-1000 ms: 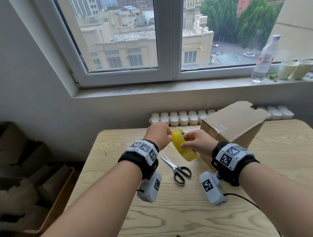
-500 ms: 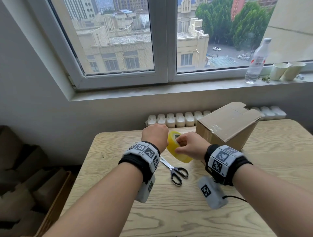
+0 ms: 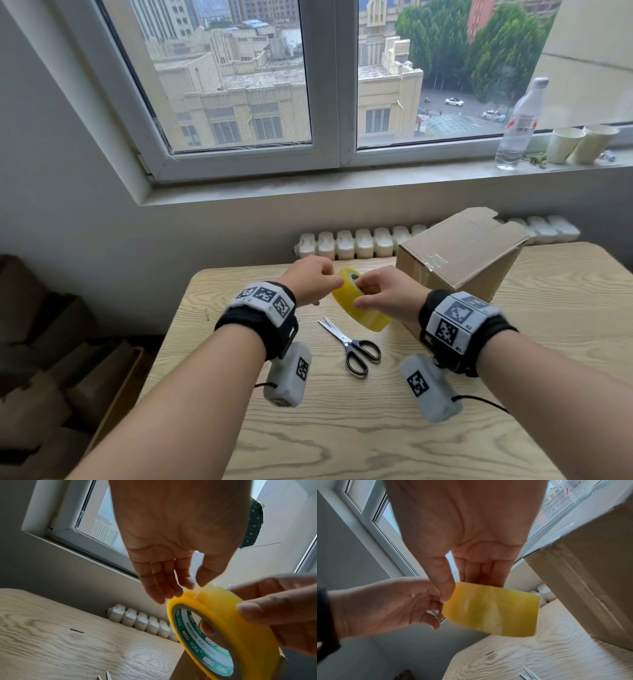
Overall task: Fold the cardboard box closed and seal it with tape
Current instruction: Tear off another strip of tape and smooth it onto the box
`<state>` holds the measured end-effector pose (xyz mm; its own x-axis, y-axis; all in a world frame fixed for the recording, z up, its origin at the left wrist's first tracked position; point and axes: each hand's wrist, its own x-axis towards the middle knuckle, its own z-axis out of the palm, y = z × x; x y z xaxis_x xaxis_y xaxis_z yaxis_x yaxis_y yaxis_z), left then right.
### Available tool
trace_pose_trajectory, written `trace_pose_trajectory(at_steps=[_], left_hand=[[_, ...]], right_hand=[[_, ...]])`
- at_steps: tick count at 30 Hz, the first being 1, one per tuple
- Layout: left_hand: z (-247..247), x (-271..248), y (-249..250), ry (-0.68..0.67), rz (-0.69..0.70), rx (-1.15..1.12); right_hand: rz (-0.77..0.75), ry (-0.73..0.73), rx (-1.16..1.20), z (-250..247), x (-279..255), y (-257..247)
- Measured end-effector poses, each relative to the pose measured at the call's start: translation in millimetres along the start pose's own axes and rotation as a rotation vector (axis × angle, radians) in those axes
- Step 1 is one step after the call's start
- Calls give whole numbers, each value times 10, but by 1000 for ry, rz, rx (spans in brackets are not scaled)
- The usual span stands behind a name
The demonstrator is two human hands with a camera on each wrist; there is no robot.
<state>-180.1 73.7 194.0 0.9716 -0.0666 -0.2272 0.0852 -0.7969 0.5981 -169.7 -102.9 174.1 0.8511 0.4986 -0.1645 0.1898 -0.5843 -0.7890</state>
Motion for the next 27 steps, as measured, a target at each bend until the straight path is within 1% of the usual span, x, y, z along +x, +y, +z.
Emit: trace_pose_trajectory(at_steps=[2, 3, 6, 8, 10, 14, 19, 23, 27], left_hand=[[-18, 20, -41, -17, 0, -15], [-20, 26, -51, -11, 16, 19], [15, 16, -3, 106, 95, 174], [56, 13, 64, 168, 158, 194], [69, 14, 98, 192, 177, 178], [13, 41, 14, 196, 76, 17], [0, 39, -2, 198, 40, -67], [3, 64, 14, 103, -30, -342], [-23, 83, 55, 103, -92, -458]], right_hand=[[3, 2, -4, 8, 15, 7], [9, -1, -3, 15, 28, 27], [29, -11, -2, 50, 68, 69], [50, -2, -19, 65, 108, 106], [70, 12, -43, 45, 136, 135], [55, 17, -24, -4, 149, 147], [39, 8, -30, -8, 163, 143], [41, 9, -63, 9, 159, 144], [33, 12, -113, 23, 166, 115]])
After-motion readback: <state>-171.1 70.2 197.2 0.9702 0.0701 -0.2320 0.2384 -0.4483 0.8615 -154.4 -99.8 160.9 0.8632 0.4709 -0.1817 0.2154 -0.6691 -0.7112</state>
